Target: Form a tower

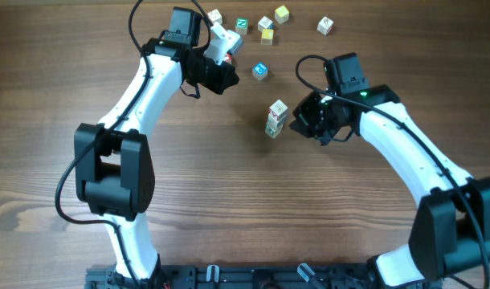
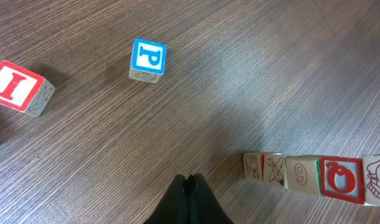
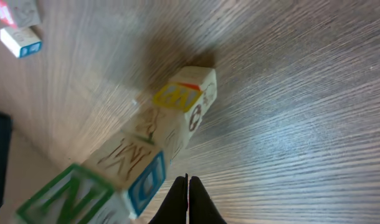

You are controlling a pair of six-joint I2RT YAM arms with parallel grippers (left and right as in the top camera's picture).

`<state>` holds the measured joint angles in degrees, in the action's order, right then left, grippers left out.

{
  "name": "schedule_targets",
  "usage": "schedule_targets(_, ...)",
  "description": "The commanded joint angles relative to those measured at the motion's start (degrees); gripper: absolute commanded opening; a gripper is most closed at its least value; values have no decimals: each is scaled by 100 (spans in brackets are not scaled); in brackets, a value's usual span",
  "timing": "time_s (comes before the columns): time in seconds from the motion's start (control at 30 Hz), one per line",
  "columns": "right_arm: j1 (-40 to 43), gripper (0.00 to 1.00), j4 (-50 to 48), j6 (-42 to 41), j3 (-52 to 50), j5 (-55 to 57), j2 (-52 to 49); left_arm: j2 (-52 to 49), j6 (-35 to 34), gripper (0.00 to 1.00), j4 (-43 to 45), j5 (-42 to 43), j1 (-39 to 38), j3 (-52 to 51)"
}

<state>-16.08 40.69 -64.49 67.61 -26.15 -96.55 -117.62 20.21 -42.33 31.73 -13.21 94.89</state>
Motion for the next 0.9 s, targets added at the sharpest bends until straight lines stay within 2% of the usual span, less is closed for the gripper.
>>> schedule_targets(0.0, -20, 4, -79, -153, -42, -94, -144, -68, -35, 4, 7, -35, 122, 92)
schedule_targets(0.43, -20, 4, -553, -216, -42, -184, -144, -68, -120, 4, -9, -33, 214, 92)
schedule_targets(0.87, -20, 4, -350, -114, -42, -203, -144, -68, -122, 4, -76, -31, 214, 92)
